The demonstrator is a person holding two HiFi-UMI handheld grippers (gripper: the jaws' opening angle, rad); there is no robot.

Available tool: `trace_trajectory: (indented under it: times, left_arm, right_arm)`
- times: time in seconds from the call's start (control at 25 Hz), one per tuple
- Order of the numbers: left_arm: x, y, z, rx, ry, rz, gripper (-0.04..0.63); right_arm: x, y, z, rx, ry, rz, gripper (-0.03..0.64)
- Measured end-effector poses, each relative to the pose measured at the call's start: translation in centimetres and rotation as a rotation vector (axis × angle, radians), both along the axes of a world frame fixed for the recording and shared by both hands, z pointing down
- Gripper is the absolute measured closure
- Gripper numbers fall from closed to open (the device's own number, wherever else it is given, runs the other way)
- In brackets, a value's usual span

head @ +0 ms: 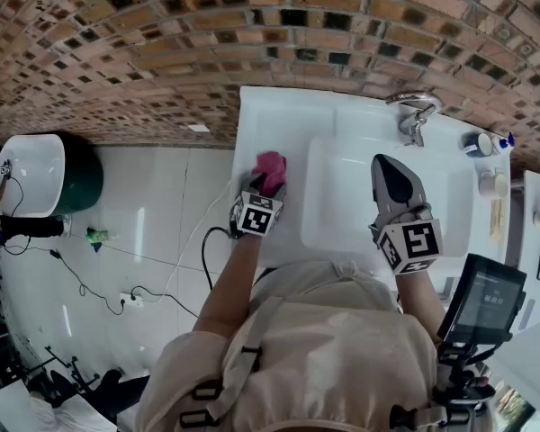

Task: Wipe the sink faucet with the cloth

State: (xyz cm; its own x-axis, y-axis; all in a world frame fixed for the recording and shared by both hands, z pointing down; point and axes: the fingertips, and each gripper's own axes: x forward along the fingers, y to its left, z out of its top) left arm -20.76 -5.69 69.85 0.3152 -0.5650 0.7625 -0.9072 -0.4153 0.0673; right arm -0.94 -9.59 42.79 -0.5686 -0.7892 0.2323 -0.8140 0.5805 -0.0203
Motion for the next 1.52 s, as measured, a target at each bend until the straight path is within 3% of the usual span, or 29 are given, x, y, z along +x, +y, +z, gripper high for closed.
trace_trajectory:
  times: [0.36, 0.52, 0.68, 0.8, 0.92, 1.08, 1.2, 1.4, 1.52]
  left_arm:
    - [-0.2, -0.6, 0.9, 0.012, 0.0, -0.036, 0.398]
    - [-0.4, -0.7, 0.5, -0.011, 0.019, -0.028, 0.474]
    - [-0.5, -0.6, 0.4, -0.052, 0.049, -0.04, 0.494]
    - [-0.6, -0.9, -1.0, -0.032, 0.072, -0.065, 0.496]
    - [0.7, -2.8, -5.1, 0.087, 0.078, -0.03, 0.497]
    - [4.5, -6.7, -13.6, 0.324, 0.078, 0.095, 0.495]
    - [8.3, -8.9, -20.1, 0.471, 0.121, 0.179, 0.495]
    - [14.6, -10.8, -28.4, 0.648, 0.111, 0.311, 0.495]
    - [18.8, -11.3, -32.1, 0.708, 0.143, 0.389, 0.497]
  right_arm:
    - [0.2, -0.7, 0.2, -0.01, -0.008, 0.004, 0.635]
    - [0.1, -0.6, -0.1, -0.002, -0.018, -0.002, 0.635]
    - [0.5, -0.4, -0.6, 0.012, -0.027, 0.003, 0.635]
    - [1.4, -0.2, -1.1, 0.025, -0.033, 0.014, 0.635]
    - [2.5, -0.1, -1.5, 0.034, -0.04, 0.037, 0.635]
    - [3.5, 0.2, -2.2, 0.045, -0.047, 0.058, 0.635]
    - [4.3, 0.3, -2.8, 0.059, -0.051, 0.07, 0.635]
    - [6.4, -0.1, -3.5, 0.072, -0.058, 0.105, 0.635]
    - [7.8, -0.4, -3.9, 0.077, -0.066, 0.133, 0.635]
